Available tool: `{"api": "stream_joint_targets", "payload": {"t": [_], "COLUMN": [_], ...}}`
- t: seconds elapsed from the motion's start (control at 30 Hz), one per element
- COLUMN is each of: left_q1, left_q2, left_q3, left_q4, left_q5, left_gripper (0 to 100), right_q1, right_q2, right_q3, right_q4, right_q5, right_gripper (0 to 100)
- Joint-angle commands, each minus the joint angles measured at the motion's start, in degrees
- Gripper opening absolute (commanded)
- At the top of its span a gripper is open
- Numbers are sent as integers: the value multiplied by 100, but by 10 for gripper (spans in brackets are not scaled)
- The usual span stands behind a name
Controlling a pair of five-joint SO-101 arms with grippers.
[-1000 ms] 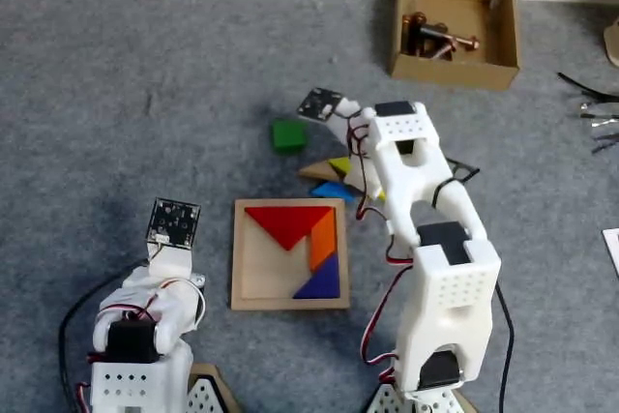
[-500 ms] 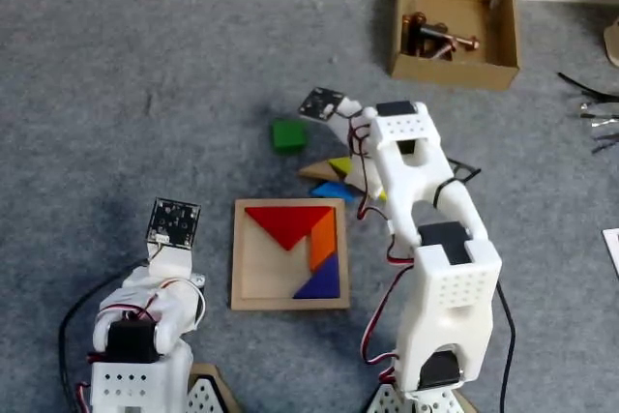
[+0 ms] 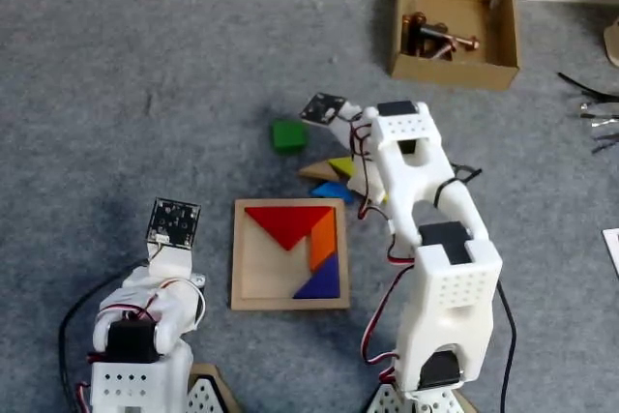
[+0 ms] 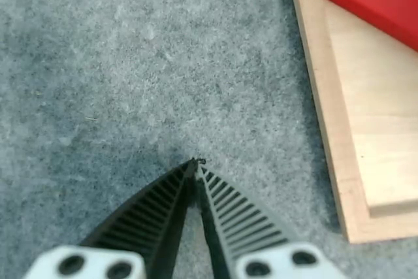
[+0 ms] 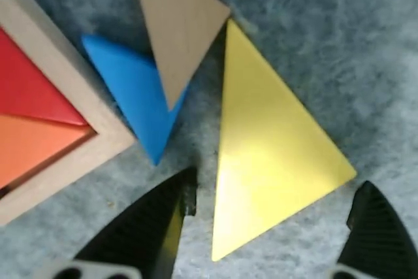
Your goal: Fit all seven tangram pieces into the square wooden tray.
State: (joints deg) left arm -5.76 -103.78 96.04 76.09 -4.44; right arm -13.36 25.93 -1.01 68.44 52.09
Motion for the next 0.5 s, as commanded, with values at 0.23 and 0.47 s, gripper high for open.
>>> {"api": "stream_joint_targets", "payload": {"t": [0.23,0.47], "left_q1": [75,75], "left_q2": [-40,-40], "left_q3": [110,110], "left_q4": [26,26], "left_q5": [-18,-18], "left_gripper": [5,5], "right_q1": [-101,-127], "right_q2": [-180,-171], "right_q3": [-532,-989], "right_q4": [426,602], "right_q5": [9,9], "right_gripper": [347,347]}}
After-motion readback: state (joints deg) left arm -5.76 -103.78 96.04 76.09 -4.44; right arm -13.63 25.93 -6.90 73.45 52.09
